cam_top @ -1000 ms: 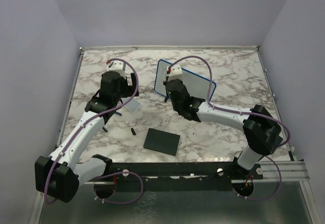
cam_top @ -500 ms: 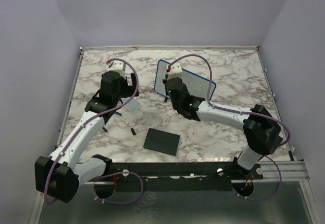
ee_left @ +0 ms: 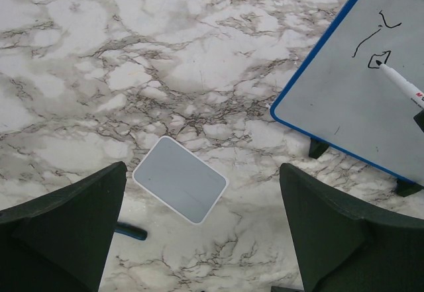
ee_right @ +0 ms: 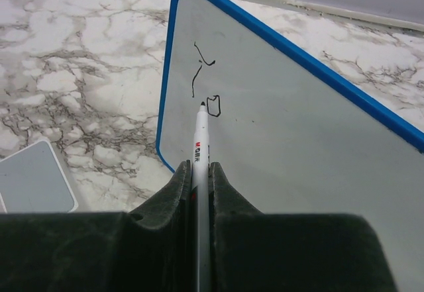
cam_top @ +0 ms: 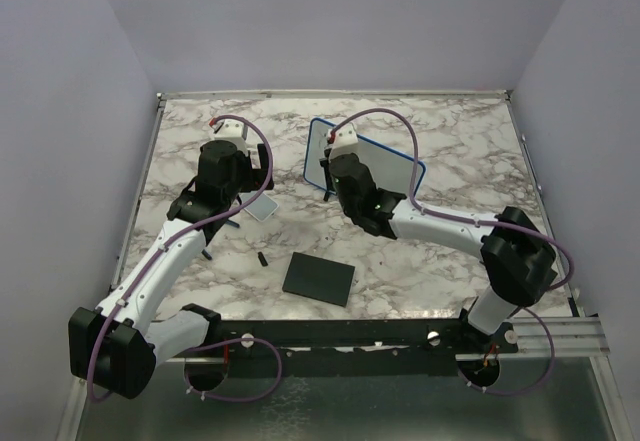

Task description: Write a sentence on the whiteboard

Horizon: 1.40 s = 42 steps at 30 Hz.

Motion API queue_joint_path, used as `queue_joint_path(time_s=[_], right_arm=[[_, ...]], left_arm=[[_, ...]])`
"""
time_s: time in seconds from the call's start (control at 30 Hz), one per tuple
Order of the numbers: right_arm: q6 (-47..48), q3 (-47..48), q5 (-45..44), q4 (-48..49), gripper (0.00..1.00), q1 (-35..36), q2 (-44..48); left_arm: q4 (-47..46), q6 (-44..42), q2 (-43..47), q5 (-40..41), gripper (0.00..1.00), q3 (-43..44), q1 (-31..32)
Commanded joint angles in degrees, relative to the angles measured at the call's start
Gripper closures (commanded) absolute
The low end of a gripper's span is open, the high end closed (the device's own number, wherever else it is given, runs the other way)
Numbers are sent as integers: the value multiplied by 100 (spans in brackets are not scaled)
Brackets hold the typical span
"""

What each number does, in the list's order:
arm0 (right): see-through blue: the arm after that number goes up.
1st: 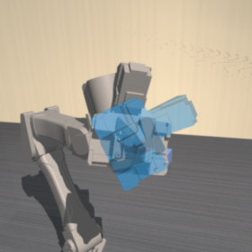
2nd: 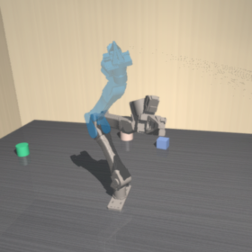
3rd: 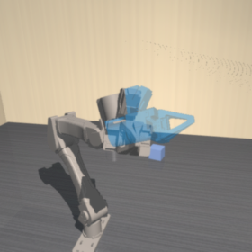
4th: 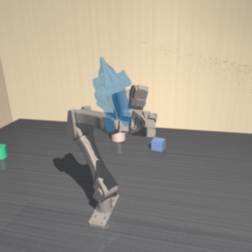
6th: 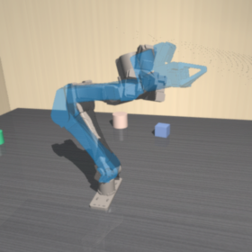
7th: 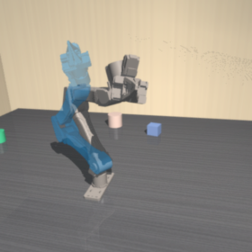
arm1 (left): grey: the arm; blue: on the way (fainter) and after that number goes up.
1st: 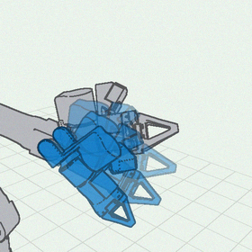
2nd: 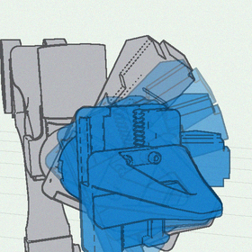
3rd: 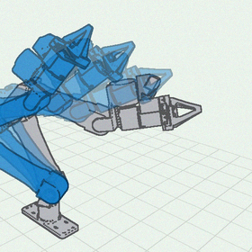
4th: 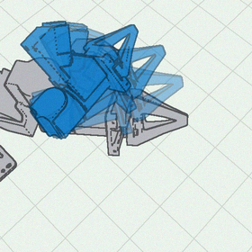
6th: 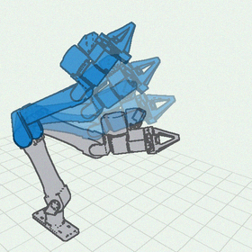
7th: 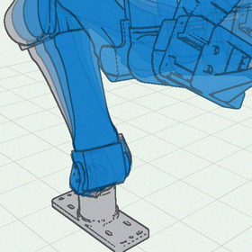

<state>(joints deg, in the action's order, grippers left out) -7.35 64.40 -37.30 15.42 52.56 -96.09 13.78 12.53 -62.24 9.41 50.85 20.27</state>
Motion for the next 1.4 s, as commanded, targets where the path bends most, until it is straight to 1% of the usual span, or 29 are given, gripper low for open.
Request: queue_joint_path(time_s=[0.0,0.37,1.0,1.37], right_arm=[[135,-219,244,155,100,96,374],[34,-238,-557,-10,100,98,405],[61,-152,-814,-19,100,73,219],[50,-90,-568,-61,100,18,116]], left_arm=[[-72,-59,120,-72,1,-58,28],[-70,-66,112,-71,1,-58,30],[-69,-66,114,-80,1,-58,29],[-70,-64,115,-72,1,-58,30]])
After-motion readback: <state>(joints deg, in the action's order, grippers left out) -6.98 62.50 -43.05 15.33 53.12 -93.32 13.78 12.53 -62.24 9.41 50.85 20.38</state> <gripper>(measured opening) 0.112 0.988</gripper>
